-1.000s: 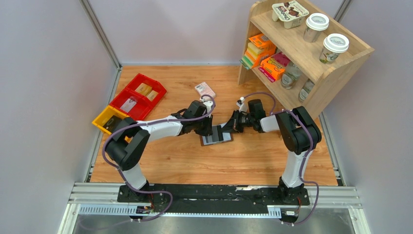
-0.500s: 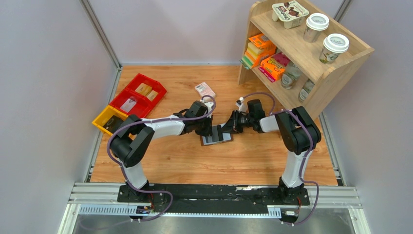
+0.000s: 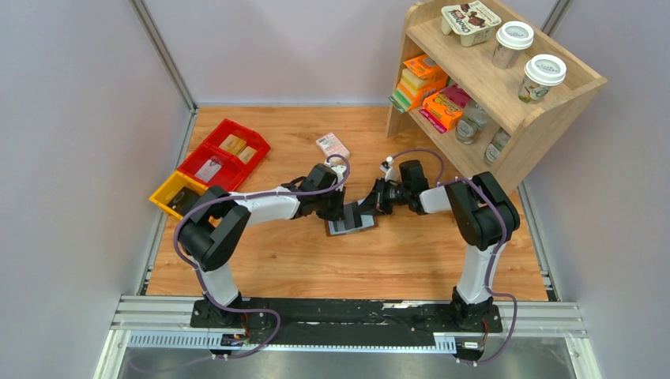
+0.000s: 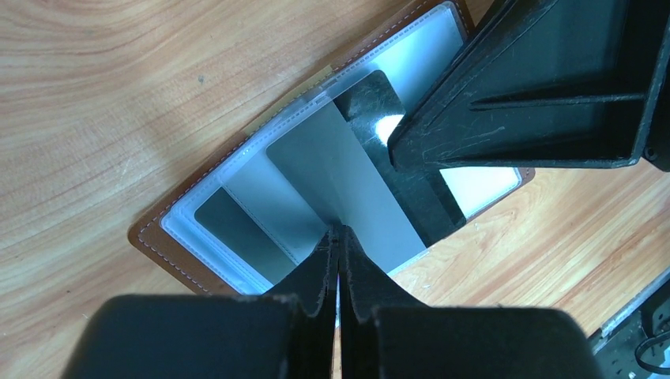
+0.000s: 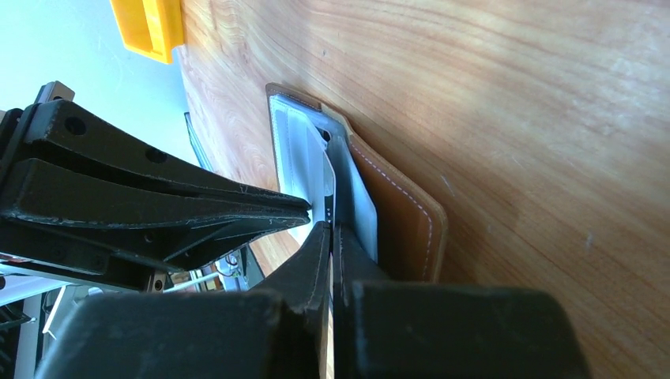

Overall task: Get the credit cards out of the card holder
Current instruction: Remove the credit card from the card holder.

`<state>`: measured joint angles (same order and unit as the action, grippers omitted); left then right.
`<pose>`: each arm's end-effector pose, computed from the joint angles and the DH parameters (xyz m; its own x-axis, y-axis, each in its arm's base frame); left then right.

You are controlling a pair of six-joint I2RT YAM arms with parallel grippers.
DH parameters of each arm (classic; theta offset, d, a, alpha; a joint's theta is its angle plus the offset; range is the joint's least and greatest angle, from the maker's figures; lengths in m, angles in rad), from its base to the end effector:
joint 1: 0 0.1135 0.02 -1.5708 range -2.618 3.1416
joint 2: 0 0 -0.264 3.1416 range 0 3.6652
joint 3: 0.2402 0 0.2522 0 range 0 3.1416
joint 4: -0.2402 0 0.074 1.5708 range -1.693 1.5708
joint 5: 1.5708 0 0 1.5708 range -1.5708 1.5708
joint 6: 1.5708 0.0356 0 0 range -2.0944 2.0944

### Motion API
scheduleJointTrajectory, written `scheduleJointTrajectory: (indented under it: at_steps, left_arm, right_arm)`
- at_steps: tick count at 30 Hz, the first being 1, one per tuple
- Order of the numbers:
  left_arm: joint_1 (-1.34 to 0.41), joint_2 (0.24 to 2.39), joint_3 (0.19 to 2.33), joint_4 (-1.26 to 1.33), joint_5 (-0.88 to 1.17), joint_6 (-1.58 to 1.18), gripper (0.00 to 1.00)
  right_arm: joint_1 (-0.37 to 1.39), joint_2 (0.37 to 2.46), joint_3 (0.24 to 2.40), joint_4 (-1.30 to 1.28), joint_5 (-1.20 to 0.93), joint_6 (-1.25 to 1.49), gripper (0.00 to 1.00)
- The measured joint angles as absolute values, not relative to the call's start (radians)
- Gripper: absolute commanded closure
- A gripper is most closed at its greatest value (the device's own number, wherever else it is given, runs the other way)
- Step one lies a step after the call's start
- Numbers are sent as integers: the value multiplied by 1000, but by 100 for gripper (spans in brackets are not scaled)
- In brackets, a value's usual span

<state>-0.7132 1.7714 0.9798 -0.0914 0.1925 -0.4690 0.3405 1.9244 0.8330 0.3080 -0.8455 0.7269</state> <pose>0.2652 -0.2385 0.1559 -0.8530 0.1513 -0.4995 0.3907 0.8197 -0.4188 0.3180 0.1409 0.1026 -0.9764 0.1218 -0.1785 -0.0969 0.4915 0.8654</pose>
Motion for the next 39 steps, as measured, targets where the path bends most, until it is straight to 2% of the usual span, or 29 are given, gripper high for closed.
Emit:
scheduleJointTrajectory:
  at_steps: [11, 12, 14, 15, 17, 21, 32, 39]
  left_arm:
    - [-716, 1746, 956, -78, 134, -462, 100]
    - [-716, 1744, 956, -80, 125, -459, 98]
    - [-716, 1740, 956, -85, 109, -449, 87]
    - [-716, 1737, 956, -87, 98, -440, 77]
    - [-716, 1728, 955, -96, 78, -420, 68]
    - [-716, 1687, 949, -109, 41, -382, 55]
    - [-768, 1496, 895, 2, 15, -215, 34]
    - [-893, 1492, 820, 107, -11, -41, 31]
  right_arm:
    - [299, 1847, 805, 236, -816, 702, 100]
    - [298, 1840, 805, 225, -809, 702, 100]
    - [298, 1831, 803, 212, -796, 701, 100]
    - [298, 1824, 802, 200, -786, 701, 100]
    - [298, 1811, 799, 180, -770, 702, 100]
    - [296, 1793, 798, 154, -738, 707, 100]
    - [291, 1756, 781, 109, -698, 812, 100]
    - [291, 1698, 793, 15, -671, 853, 100]
